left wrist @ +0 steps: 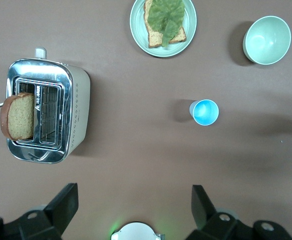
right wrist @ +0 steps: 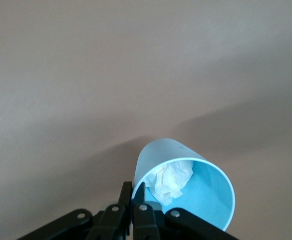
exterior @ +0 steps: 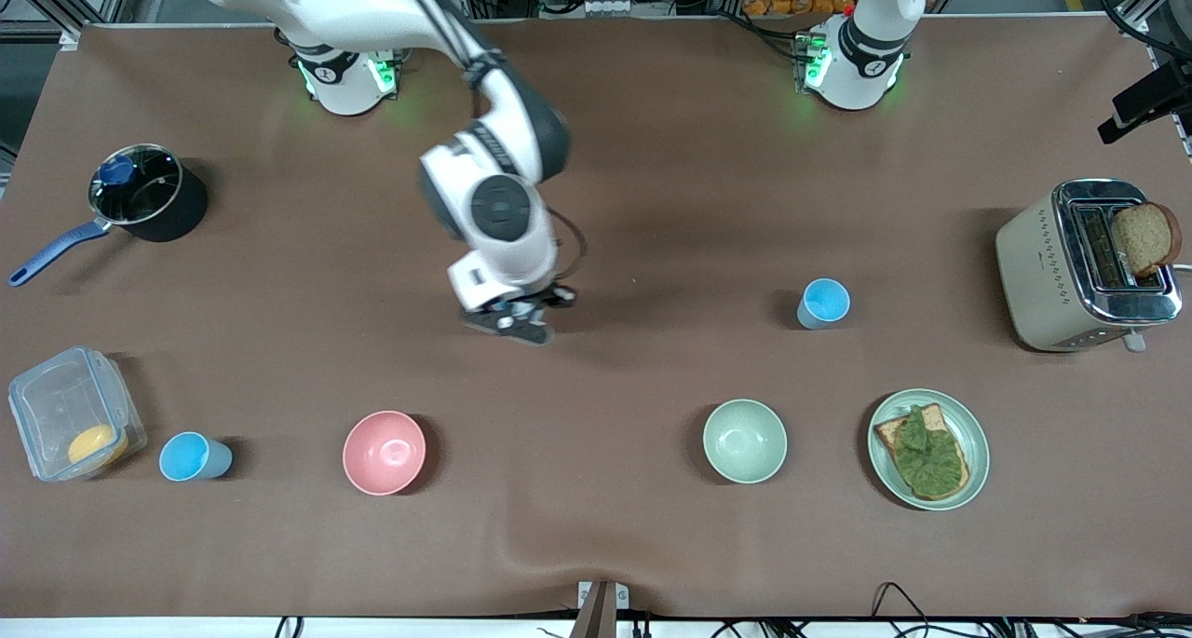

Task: Stack blue cups with both arms
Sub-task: 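Lift the blue cup with the right gripper toward the table middle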

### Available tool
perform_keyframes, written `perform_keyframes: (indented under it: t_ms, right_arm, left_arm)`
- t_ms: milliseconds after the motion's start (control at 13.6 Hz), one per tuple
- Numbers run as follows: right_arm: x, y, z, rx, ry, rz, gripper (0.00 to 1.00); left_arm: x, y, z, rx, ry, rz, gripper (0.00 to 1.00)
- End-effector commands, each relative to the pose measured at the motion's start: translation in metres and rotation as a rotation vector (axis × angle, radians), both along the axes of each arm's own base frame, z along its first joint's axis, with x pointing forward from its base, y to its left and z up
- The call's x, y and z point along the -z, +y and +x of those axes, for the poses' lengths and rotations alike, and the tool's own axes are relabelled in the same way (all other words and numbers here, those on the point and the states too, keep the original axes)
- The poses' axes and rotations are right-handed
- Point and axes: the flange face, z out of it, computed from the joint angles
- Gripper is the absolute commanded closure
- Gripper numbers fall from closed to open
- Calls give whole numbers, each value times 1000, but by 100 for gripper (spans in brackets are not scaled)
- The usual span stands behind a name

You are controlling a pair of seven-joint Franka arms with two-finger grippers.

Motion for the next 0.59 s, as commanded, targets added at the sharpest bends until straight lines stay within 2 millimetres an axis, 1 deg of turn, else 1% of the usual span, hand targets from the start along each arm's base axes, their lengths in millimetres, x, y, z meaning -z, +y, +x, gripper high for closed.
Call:
perform_keyframes:
  t_ms: [0,73,294,514]
  right_arm:
    - [26,60,-16,-27,-24,-19,100]
    - [31,69,-24,-17,-24,-24,100]
    - [42,87,-46,-28,-7,-35,100]
    - [57,93,-55,-23,6,-51,100]
  left_arm:
    - [-4,2,-4,19,0,-21,0]
    - [-3,3,-4,19,3,-20,0]
    - [-6,2,-5,21,-3,-19,0]
    - [-5,-8,-8,21,16,-23,0]
